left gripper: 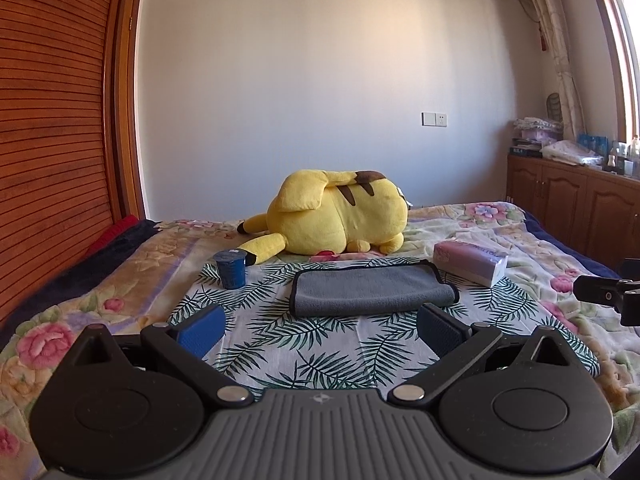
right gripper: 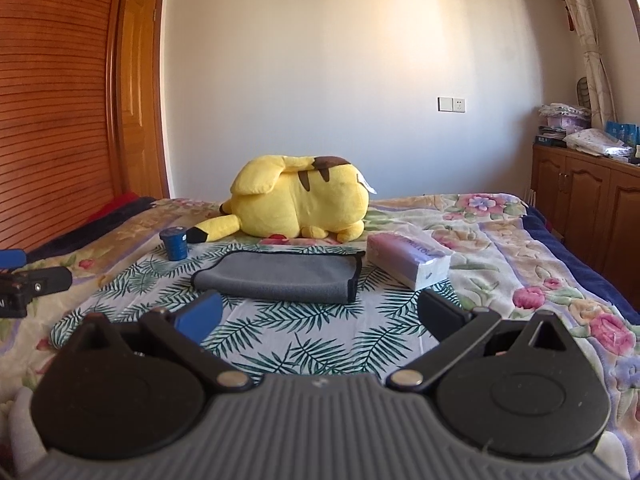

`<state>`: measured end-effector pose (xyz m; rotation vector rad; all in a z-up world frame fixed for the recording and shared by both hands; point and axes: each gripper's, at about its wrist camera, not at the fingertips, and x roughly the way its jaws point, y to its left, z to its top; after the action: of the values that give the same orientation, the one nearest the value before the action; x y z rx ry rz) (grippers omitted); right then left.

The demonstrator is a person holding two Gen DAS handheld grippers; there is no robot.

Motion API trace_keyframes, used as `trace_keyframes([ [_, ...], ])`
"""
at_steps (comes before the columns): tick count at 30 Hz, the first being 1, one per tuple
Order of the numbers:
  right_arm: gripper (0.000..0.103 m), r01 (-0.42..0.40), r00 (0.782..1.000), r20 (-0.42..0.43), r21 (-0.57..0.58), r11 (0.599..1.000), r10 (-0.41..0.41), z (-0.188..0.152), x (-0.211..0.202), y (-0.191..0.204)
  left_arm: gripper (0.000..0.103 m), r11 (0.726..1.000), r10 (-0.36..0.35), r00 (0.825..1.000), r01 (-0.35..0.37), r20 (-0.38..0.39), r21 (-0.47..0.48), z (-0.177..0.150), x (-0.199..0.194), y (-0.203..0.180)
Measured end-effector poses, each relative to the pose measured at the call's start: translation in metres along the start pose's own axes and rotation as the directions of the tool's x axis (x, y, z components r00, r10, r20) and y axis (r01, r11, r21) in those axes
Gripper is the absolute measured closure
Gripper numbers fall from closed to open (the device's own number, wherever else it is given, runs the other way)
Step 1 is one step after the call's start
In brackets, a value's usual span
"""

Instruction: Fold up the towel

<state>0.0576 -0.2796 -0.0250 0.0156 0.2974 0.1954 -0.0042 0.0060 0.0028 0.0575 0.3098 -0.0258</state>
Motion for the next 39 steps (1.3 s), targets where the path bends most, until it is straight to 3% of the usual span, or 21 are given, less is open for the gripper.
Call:
trace_keyframes([
  [39, 0.000, 0.005, 1.000, 0.005, -0.002, 1.000, -0.005, -0.0002, -0.0004, 0.0009, 0.016, 1.000, 0.002, 1.000, -0.002, -0.004, 0.009, -0.0040, 0.0002, 0.0022],
])
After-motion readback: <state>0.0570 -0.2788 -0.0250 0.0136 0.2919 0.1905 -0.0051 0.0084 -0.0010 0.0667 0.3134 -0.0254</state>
